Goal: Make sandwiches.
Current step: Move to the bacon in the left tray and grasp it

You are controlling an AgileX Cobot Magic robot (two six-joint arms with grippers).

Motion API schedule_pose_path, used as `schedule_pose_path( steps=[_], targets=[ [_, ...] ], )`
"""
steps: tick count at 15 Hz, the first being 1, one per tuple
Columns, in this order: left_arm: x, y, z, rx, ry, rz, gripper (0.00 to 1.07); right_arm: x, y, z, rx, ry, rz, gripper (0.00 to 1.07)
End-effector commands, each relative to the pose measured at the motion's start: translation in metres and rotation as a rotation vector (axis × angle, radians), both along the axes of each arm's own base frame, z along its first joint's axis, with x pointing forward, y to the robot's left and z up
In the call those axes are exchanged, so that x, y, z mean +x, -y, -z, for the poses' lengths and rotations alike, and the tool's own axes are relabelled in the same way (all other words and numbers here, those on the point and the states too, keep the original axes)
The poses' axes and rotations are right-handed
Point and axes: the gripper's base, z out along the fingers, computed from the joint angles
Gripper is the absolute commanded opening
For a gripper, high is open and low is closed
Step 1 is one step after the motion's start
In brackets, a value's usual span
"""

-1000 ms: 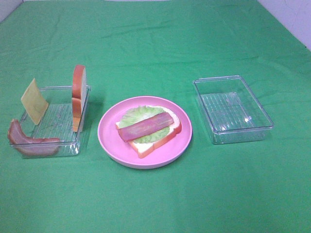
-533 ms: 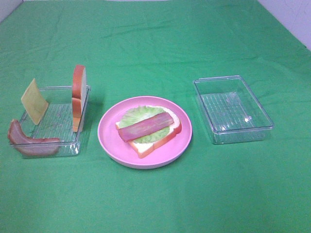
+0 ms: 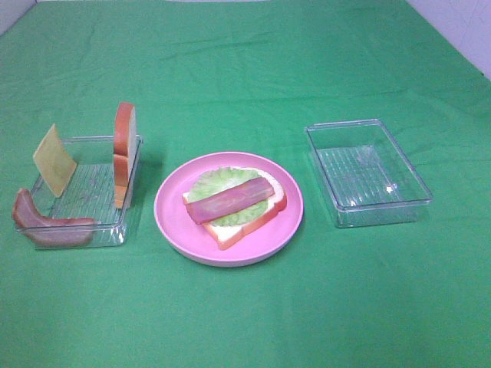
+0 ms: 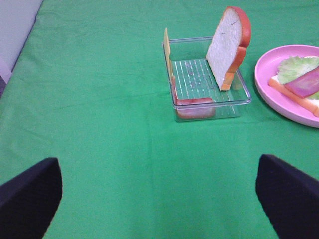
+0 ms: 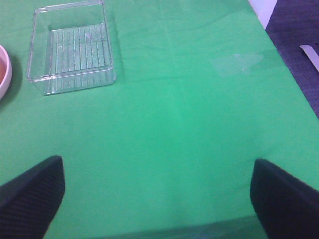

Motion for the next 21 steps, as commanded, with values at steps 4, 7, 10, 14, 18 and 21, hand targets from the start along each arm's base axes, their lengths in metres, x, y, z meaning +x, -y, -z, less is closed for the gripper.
schedule_pose_path(
  steps=[4, 7, 10, 14, 18, 21],
  targets=[
    [0.0, -0.001, 0.0, -0.008, 0.002, -0.017, 0.98, -0.004, -0.001, 0.001, 0.001, 0.038, -0.006, 0.97],
    [0.001, -0.001, -0.011, -0.008, 0.061, -0.018, 0.98, -0.004, -0.001, 0.001, 0.001, 0.038, -0.006, 0.97],
    [0.019, -0.002, -0.026, -0.009, 0.122, -0.026, 0.98, -0.004, -0.001, 0.001, 0.001, 0.038, -0.006, 0.97],
    [0.064, -0.005, -0.035, -0.039, 0.088, -0.047, 0.98, -0.004, -0.001, 0.001, 0.001, 0.038, -0.006, 0.97],
    [0.129, -0.008, -0.024, -0.07, -0.258, -0.062, 0.98, -0.004, -0.001, 0.001, 0.001, 0.038, -0.006, 0.97],
    [0.192, -0.011, -0.014, -0.088, -0.498, -0.064, 0.98, -0.004, -0.001, 0.001, 0.001, 0.038, -0.006, 0.97]
  ],
)
